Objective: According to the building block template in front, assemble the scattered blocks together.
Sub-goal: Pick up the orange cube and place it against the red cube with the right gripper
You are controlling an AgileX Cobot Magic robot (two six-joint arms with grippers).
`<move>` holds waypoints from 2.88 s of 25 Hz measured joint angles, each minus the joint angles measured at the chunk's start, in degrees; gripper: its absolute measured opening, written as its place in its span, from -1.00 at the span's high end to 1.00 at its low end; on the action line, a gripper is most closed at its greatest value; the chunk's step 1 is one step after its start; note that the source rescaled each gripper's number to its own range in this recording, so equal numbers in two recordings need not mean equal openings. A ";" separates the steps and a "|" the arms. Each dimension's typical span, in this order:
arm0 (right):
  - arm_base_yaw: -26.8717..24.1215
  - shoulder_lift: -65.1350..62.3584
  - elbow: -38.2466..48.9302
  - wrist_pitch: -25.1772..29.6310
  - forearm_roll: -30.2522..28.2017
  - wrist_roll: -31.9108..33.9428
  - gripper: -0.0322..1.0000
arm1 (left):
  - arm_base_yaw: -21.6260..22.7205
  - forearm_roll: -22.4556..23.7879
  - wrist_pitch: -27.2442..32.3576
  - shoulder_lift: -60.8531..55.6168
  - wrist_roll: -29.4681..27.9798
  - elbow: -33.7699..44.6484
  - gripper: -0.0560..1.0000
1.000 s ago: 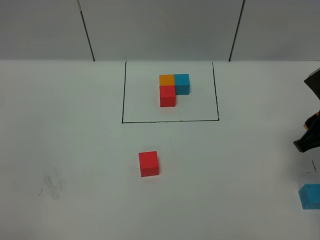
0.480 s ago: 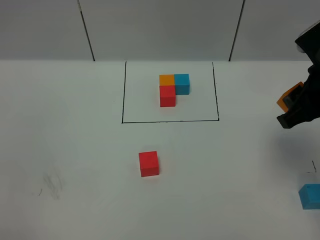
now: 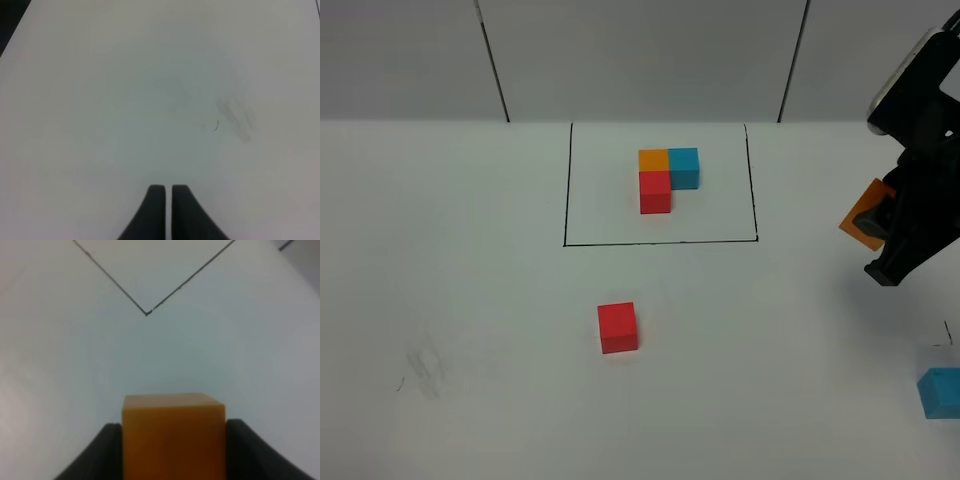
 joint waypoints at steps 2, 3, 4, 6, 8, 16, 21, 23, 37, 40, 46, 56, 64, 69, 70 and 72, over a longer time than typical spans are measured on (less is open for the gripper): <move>0.00 0.71 -0.01 0.22 2.54 -5.99 0.00 | 0.00 0.00 0.00 0.00 0.00 0.00 0.89; 0.00 1.01 -0.01 0.27 3.79 -8.72 0.00 | 0.00 0.00 0.00 0.00 0.00 0.00 0.89; 0.00 1.30 -0.01 0.27 5.31 -12.24 0.00 | 0.00 0.00 0.00 0.00 0.00 0.00 0.89; 0.00 1.83 -0.01 0.29 7.75 -19.82 0.00 | 0.00 0.00 0.00 0.00 0.00 0.00 0.89; 0.12 2.42 -0.01 0.34 9.77 -26.20 0.00 | 0.00 0.00 0.00 0.00 0.00 0.00 0.89; 3.53 3.60 -0.01 1.30 12.59 -36.04 0.01 | 0.00 0.00 0.00 0.00 0.00 0.00 0.88; 4.92 3.60 -0.01 1.23 13.12 -37.52 0.01 | 0.00 0.00 0.00 0.00 0.00 0.00 0.89; 5.05 3.67 -0.01 1.37 13.49 -38.41 0.01 | 0.00 0.00 0.00 0.00 0.00 0.00 0.89; 5.05 9.12 -0.01 -1.55 17.08 -67.51 0.01 | 0.00 0.00 0.00 0.00 0.00 0.00 0.89; 5.05 10.91 -0.01 -4.42 17.86 -75.31 0.01 | 0.00 0.00 0.00 0.00 0.00 0.00 0.89; 6.88 13.43 -0.31 -11.46 16.35 -76.13 0.01 | 0.00 0.00 0.00 0.00 0.00 0.00 0.89; 10.73 16.94 -7.73 -10.81 15.74 -72.63 0.01 | 0.00 0.05 0.00 0.00 0.00 0.00 0.89; 10.73 17.01 -12.30 -7.89 18.09 -57.40 0.01 | 0.00 0.10 0.00 0.00 0.00 0.00 0.89; 10.92 18.88 -15.00 -1.36 21.83 -55.15 0.01 | 0.00 0.10 0.00 0.00 0.00 0.00 0.89; 11.22 19.52 -15.50 -0.88 22.14 -54.48 0.01 | 0.00 0.10 0.00 0.00 0.00 0.00 0.89; 12.11 20.67 -16.27 -0.66 22.25 -53.22 0.01 | 0.00 0.10 0.00 0.00 0.00 0.00 0.89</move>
